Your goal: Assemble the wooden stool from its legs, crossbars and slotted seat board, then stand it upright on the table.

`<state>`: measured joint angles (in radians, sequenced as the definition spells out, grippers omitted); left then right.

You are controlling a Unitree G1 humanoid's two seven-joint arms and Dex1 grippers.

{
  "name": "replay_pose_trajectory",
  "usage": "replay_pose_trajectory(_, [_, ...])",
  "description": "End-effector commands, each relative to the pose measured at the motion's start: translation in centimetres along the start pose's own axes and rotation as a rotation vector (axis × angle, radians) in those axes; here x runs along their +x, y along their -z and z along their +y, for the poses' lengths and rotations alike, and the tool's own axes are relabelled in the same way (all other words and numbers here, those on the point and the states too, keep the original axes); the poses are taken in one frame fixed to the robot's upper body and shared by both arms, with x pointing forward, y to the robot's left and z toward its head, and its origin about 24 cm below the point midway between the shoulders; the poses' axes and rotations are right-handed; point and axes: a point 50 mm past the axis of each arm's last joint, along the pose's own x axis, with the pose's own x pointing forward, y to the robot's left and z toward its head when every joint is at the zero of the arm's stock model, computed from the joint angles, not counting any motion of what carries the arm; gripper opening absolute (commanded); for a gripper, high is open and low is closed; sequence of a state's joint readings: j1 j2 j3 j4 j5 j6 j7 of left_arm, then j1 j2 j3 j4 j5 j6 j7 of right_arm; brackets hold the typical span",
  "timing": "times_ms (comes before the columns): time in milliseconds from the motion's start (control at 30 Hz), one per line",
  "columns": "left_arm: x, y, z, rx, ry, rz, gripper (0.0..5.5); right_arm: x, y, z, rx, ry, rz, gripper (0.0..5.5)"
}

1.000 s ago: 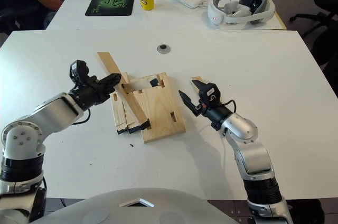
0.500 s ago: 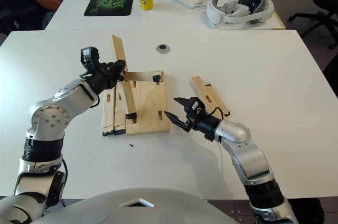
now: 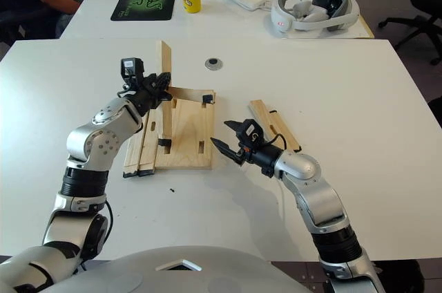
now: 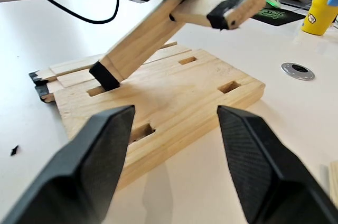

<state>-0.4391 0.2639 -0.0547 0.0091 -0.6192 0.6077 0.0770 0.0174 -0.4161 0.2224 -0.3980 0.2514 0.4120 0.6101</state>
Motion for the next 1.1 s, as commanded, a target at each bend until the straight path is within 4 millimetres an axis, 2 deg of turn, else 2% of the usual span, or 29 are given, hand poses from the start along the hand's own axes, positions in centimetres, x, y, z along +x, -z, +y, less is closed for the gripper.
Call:
replay_pose_trajectory(33, [1.1, -1.3, -0.5, 0.002, 0.014, -0.059, 1.06, 0.3, -0.1, -0.1, -0.01, 0.01, -0.002, 2.89])
replay_pose_trajectory(267, [0.5, -0.9, 0.0, 0.044, 0.003, -0.092, 1.06, 0.3, -0.3, -0.4, -0.012, 0.031, -0.017, 2.89])
replay_pose_trajectory(500, [-0.3, -2.7, -1.2, 0.111, 0.013, -0.281, 1.06, 0.5, -0.5, 0.0, -0.001, 0.027, -0.036, 2.89])
replay_pose_trajectory(667, [-0.6, -3.8, -1.1, 0.118, -0.002, -0.41, 1.06, 0.4, -0.6, -0.1, 0.0, 0.021, -0.037, 2.89])
replay_pose_trajectory(967, [3.2, -3.1, 0.0, 0.177, -0.043, -0.417, 1.06, 0.5, -0.9, -0.1, 0.004, -0.002, -0.042, 2.89])
replay_pose_trajectory(1100, [4.7, -3.8, 0.0, 0.18, -0.049, -0.427, 1.06, 0.5, -0.9, 0.2, 0.009, -0.021, -0.038, 2.89])
